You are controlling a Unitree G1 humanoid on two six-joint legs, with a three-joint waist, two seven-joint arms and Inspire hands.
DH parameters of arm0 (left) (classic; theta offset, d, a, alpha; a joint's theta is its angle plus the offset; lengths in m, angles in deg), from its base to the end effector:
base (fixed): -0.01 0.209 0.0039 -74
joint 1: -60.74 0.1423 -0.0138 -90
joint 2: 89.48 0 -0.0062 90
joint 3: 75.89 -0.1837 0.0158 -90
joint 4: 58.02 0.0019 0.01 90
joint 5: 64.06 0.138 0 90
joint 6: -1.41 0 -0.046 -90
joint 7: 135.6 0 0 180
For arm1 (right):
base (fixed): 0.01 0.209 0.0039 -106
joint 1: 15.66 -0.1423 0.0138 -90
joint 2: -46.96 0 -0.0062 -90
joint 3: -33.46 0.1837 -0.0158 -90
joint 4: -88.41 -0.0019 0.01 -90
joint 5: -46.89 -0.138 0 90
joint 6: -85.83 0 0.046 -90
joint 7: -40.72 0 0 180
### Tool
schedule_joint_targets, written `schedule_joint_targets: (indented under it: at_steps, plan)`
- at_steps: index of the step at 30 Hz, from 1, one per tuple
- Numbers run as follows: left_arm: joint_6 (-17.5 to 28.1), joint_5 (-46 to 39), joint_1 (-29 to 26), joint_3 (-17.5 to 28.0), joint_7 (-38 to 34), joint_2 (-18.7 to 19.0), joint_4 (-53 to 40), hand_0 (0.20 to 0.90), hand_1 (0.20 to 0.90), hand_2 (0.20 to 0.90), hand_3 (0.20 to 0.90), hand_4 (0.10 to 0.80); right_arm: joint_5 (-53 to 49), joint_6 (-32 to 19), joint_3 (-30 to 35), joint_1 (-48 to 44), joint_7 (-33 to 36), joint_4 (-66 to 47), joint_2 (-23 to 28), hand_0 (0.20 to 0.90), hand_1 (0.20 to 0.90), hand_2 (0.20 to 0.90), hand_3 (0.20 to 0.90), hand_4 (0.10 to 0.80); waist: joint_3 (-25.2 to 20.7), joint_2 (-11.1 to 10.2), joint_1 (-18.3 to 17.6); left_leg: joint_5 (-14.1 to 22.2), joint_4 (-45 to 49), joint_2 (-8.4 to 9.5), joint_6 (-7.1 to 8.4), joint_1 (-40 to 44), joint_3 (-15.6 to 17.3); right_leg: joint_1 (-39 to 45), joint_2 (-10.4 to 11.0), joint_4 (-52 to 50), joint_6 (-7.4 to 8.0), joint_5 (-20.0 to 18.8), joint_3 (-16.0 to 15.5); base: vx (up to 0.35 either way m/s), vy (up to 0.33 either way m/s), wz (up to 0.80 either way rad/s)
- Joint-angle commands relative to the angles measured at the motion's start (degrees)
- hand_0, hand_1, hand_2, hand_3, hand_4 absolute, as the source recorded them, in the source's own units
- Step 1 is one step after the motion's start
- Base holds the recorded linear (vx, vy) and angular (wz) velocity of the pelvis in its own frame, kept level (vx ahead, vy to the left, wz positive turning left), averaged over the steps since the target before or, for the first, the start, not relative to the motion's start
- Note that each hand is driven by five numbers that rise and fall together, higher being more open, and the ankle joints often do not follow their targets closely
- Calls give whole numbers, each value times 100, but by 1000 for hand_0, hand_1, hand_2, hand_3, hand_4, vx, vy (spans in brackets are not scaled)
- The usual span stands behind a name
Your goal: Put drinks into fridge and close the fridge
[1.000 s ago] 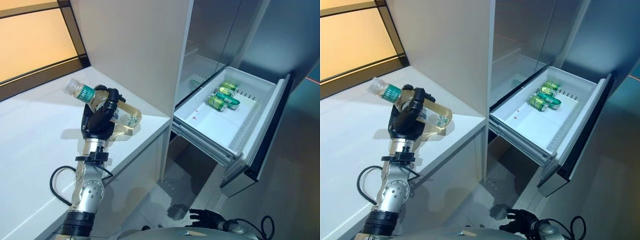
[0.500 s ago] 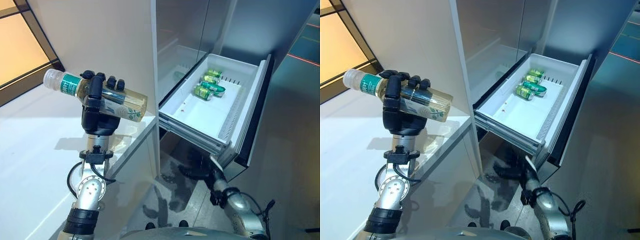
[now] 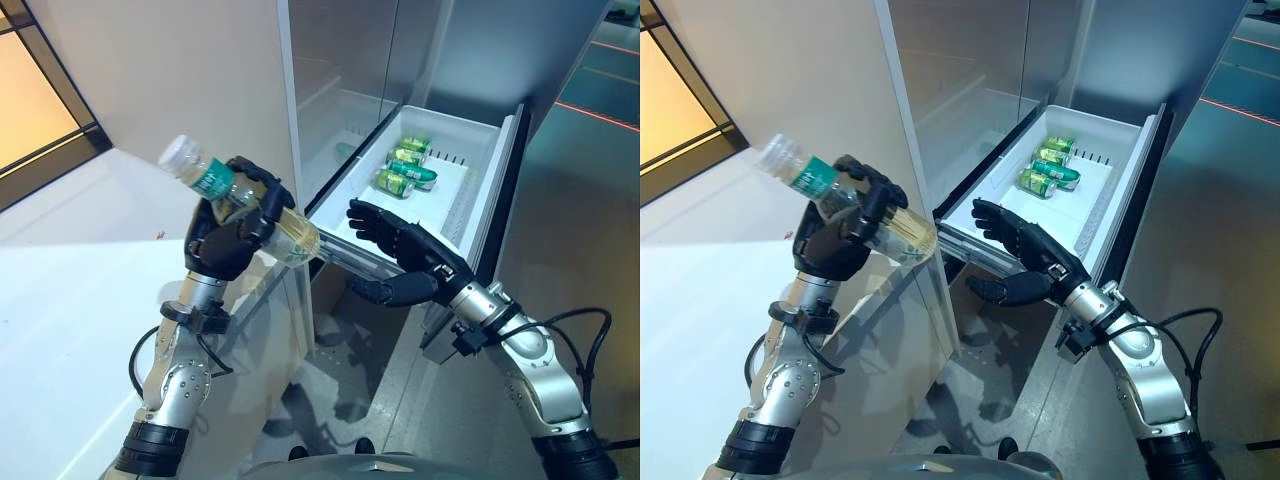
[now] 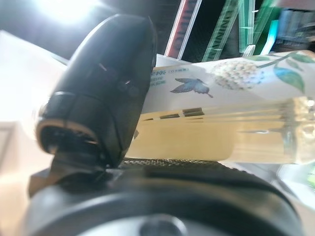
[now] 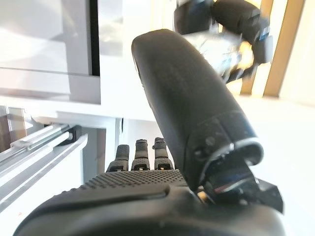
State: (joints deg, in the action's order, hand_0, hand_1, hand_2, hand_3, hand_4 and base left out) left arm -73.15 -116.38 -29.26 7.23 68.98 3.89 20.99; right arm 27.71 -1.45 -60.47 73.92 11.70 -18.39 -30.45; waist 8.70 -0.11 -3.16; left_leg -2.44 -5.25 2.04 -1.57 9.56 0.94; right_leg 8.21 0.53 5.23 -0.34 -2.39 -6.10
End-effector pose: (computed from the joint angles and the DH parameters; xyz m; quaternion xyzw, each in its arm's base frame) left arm 0.1992 0.1854 0.0902 -0.2557 -0.2296 -0.2629 0.9016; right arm 0.2001 -0.2029 0.1087 -0.1010 -0.0771 0.3338 0.9341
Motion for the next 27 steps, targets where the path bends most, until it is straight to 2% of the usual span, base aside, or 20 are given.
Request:
schedule_joint_targets:
  at_steps: [1,8,17,24,27]
  plan:
    - [930,384,-912,-78,-32,216,-879,300,300,300,200,100,-481,-85,-96,-715,-108,-541,119,900,900,900,900,800,-493,-88,93,436,25,-14,30,87,336,67,15,-189,323,229,38,0,0,0]
    - [836,518,-1207,-411,-104,306,-876,300,300,300,200,100,-525,182,-340,-1144,-39,-551,346,900,900,900,900,800,-506,-140,94,427,25,-16,37,66,348,48,2,-183,321,206,51,0,0,0]
    - [687,674,-1368,-767,-145,212,-865,300,300,300,200,100,-891,539,-700,-1405,-56,-547,253,900,900,900,900,800,-509,-166,90,410,25,-20,40,53,378,36,-15,-162,315,177,78,0,0,0]
    - [725,862,-1429,-938,-254,245,-764,300,300,300,200,100,-1408,971,-903,-1551,-112,-504,228,900,900,900,900,800,-513,-183,120,396,25,-17,49,45,368,47,-18,-152,313,175,49,0,0,0]
    - [750,942,-1458,-994,-310,311,-731,300,300,300,200,100,-1515,979,-991,-1596,-89,-473,254,900,900,900,900,800,-506,-194,137,385,25,-19,49,39,360,51,-21,-148,307,173,32,0,0,0]
